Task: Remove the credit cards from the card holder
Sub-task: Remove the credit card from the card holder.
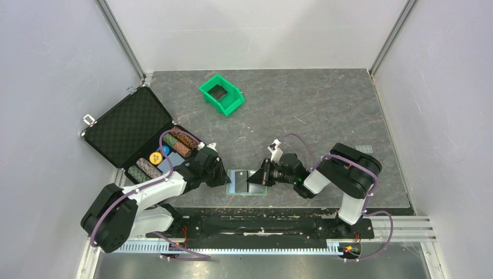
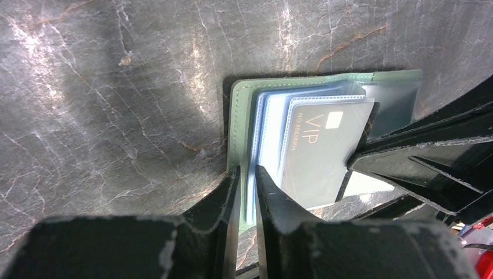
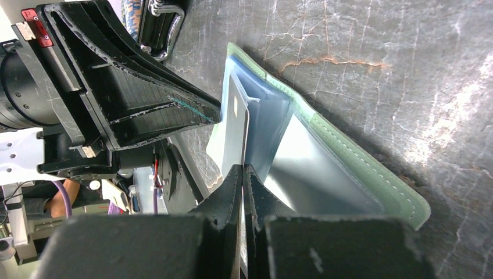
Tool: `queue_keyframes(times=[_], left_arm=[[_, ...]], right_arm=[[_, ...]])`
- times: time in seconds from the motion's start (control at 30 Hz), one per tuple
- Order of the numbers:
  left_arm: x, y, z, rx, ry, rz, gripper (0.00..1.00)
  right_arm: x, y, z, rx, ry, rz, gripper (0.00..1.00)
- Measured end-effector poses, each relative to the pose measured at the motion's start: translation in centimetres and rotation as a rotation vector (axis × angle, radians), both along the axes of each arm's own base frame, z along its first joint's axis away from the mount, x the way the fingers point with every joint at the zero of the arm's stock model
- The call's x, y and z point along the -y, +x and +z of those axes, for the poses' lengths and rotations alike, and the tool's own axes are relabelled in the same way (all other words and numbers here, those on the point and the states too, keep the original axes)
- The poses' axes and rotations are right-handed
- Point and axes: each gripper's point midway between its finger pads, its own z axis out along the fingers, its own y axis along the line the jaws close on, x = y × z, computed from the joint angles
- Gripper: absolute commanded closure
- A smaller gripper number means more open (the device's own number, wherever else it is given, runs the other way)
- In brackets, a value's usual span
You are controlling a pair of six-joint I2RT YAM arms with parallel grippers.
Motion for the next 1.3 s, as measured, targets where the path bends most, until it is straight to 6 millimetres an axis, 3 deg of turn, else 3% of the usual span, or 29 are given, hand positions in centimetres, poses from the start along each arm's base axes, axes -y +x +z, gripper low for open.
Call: queue_keyframes(times=[0.07,0.13,0.37,0.43,0.5,0.67,0.77,0.83,1.3], left_arm=[[0.0,0.0,0.01,0.0,0.0,0.0,0.79],[0.0,0.0,0.01,0.0,0.0,0.0,0.79],[0.02,0.01,-0.02,-0.003,0.002,0.0,0.79],[0.04,0.03,-0.03,-0.006,0.003,-0.001,0.79],[0.06,0.04,-0.03,-0.009,0.005,-0.001,0.79],[0.07,0.03,-0.04,-0.011,0.006,-0.001,0.79],[0.07,0.03,-0.04,-0.011,0.006,-0.001,0.79],[0.13,0.08,-0.01,-0.01,0.004,-0.001,0.79],[0.26,0.16,-0.01,-0.007,0.0,-0.003,0.78]], right_arm=[[-0.03,-0.02,0.05,0.001,0.002,0.002,0.91],[-0.05,-0.01,0.12,0.003,0.005,0.002,1.0],[-0.01,-0.08,0.07,0.002,0.0,0.006,0.99],[-0.04,-0.07,0.27,0.005,0.004,0.007,0.94],[-0.05,-0.05,0.42,0.008,0.007,0.007,1.0],[-0.04,-0.12,0.67,0.009,0.015,0.018,1.0],[-0.07,-0.2,0.82,0.01,0.022,0.023,0.88],[0.03,-0.23,0.69,0.011,0.014,0.023,1.0],[0.89,-0.14,0.62,0.026,-0.02,0.019,1.0]])
